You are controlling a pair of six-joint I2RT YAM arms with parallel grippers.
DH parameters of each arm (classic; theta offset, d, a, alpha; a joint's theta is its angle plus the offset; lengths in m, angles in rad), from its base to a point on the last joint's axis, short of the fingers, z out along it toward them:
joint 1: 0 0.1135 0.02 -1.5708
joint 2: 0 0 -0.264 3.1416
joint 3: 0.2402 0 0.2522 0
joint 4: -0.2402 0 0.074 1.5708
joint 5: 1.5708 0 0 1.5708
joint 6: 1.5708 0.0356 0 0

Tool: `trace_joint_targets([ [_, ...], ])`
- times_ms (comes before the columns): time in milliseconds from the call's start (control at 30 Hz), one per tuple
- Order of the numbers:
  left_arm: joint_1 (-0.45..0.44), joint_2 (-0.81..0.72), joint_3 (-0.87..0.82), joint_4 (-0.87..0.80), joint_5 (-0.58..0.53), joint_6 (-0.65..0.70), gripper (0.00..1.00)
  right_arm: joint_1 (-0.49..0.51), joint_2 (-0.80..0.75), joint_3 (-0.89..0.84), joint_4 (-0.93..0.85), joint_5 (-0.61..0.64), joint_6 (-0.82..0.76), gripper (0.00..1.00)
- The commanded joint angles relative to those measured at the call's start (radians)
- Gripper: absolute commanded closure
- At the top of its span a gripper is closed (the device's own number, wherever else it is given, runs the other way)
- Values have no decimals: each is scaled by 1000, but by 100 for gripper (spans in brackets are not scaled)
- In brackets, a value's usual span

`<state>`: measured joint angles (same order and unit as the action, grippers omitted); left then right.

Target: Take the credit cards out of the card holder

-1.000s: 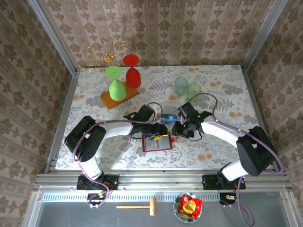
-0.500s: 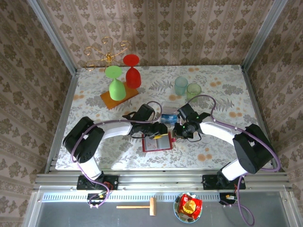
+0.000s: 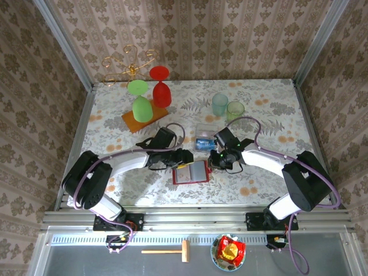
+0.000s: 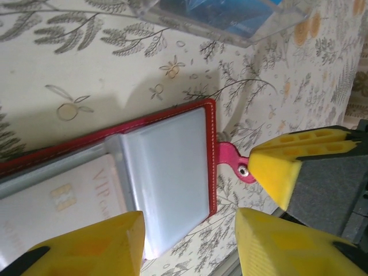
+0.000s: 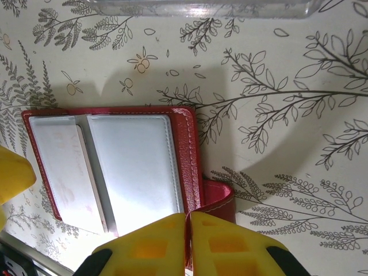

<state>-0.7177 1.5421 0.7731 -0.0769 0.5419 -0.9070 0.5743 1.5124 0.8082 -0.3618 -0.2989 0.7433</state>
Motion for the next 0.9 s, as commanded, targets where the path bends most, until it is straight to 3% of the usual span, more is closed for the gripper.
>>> trace_joint_targets([
  [0, 15, -27, -24, -46, -12, 48, 54, 11, 4, -15, 10, 3, 27, 90],
  [400, 41, -34, -53, -61, -13, 87, 56, 13, -98, 51, -201, 182, -2, 74],
  [633, 57, -46, -80, -43, -6, 91, 58, 34, -144, 62, -106, 116, 63, 73],
  [867, 69, -93, -133, -26, -16, 78, 58, 90, -28, 72, 53, -37, 142, 73],
])
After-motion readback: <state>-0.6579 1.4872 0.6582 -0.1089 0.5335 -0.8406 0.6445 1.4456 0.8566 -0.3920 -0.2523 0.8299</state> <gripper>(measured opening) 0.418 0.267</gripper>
